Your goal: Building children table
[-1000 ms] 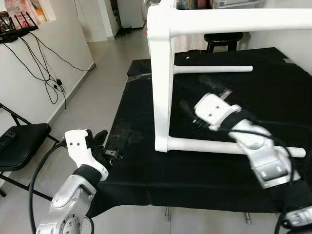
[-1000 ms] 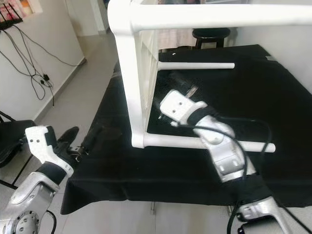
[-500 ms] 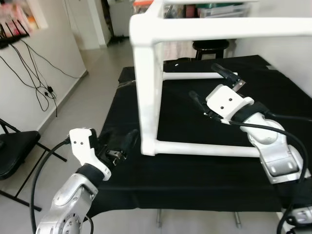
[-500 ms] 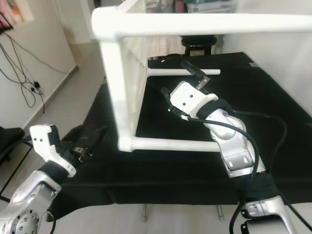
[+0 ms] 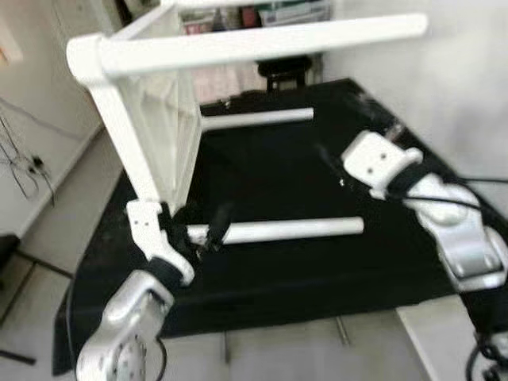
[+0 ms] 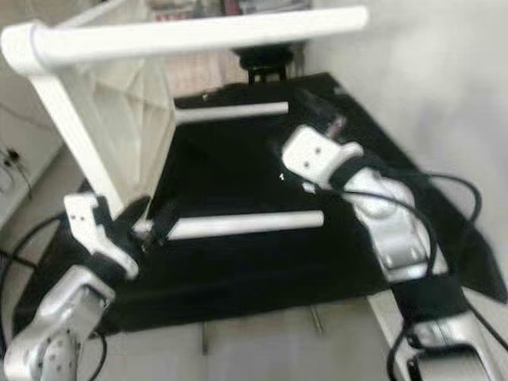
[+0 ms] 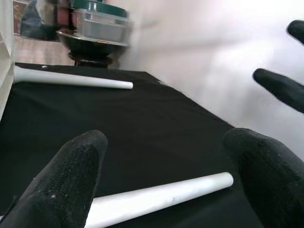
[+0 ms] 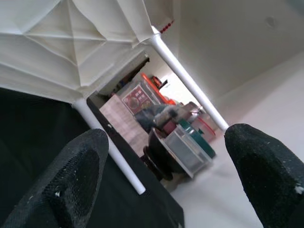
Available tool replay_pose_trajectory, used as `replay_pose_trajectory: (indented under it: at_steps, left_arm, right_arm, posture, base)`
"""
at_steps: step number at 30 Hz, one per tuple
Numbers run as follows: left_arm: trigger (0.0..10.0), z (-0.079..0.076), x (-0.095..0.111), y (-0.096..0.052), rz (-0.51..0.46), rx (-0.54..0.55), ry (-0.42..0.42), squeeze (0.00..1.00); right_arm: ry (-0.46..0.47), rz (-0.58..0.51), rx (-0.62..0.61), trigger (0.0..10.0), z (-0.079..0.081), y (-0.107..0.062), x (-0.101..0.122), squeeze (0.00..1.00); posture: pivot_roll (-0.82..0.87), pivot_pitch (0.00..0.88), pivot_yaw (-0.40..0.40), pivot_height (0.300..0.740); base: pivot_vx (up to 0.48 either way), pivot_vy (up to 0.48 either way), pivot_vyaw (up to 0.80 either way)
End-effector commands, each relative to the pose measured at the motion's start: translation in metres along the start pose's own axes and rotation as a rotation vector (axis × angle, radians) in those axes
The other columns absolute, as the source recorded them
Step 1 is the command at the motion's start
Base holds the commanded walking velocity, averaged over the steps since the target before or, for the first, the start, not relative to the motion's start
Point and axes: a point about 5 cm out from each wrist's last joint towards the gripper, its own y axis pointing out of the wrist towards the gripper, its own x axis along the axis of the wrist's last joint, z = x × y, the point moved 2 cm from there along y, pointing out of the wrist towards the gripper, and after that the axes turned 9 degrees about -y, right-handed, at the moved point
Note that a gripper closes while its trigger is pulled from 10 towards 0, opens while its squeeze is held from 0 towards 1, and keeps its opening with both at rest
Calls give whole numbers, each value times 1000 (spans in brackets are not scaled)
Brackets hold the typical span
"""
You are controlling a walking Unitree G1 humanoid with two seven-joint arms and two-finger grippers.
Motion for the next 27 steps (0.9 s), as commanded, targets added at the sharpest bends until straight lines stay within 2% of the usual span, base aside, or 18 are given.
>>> replay_pose_trajectory:
  at_steps: [1, 5, 6, 7, 8, 9, 11, 12, 14, 16, 21, 27]
  left_arm:
    - [10000, 1, -3, 2, -17, 30, -55, 0]
    - [10000, 4, -4, 1, -14, 42, -53, 0]
    - [10000, 8, -4, -1, -19, 67, -63, 0]
    - [10000, 10, -3, -1, -22, 78, -69, 0]
    - [10000, 10, -3, -1, -22, 78, -69, 0]
    - [10000, 13, -3, -2, -29, 96, -82, 0]
    - [10000, 14, -3, -2, -32, 103, -89, 0]
    - [10000, 16, -2, -1, -40, 118, -107, 0]
    - [10000, 17, -1, -1, -55, 132, -147, 0]
    - [10000, 18, -1, 0, -58, 135, -157, 0]
    - [10000, 21, -5, -1, -72, 169, -254, 0]
    - [10000, 22, -7, -1, -80, 183, -282, 0]
  right_arm:
    - [-15, -65, -14, 10000, -6, 2, 13, 0]
    - [-44, -98, -33, 10000, -14, 0, 18, 0]
    - [-106, -148, -65, 10000, -25, -2, 29, 0]
    - [-130, -167, -81, 10000, -30, -2, 33, 0]
    - [-130, -167, -81, 10000, -30, -2, 33, 0]
    - [-181, -187, -118, 10000, -41, -3, 40, 0]
    - [-205, -191, -136, 10000, -45, -3, 42, 0]
    - [-260, -196, -183, 10000, -58, -3, 46, 0]
    - [-311, -192, -219, 10000, -69, -4, 48, 0]
    - [-322, -191, -225, 10000, -71, -4, 49, 0]
    - [-389, -182, -217, 10000, -80, -3, 49, 0]
    - [-406, -176, -186, 10000, -78, 0, 48, 0]
  posture:
    - [-126, 3, 79, 740]
    - [-125, 4, 81, 740]
    - [-126, 7, 89, 740]
    - [-127, 7, 90, 740]
    - [-127, 7, 90, 740]
    - [-127, 7, 90, 740]
    - [-127, 7, 90, 740]
    - [-128, 7, 91, 740]
    - [-128, 6, 91, 740]
    - [-128, 6, 91, 740]
    - [-131, 5, 87, 740]
    - [-135, 3, 82, 740]
  base:
    - [0, 0, 0]
    - [0, 0, 0]
    - [0, 0, 0]
    - [0, 0, 0]
    - [0, 0, 0]
    - [0, 0, 0]
    - [0, 0, 0]
    - [0, 0, 0]
    - [0, 0, 0]
    - [0, 0, 0]
    - [0, 0, 0]
    - [0, 0, 0]
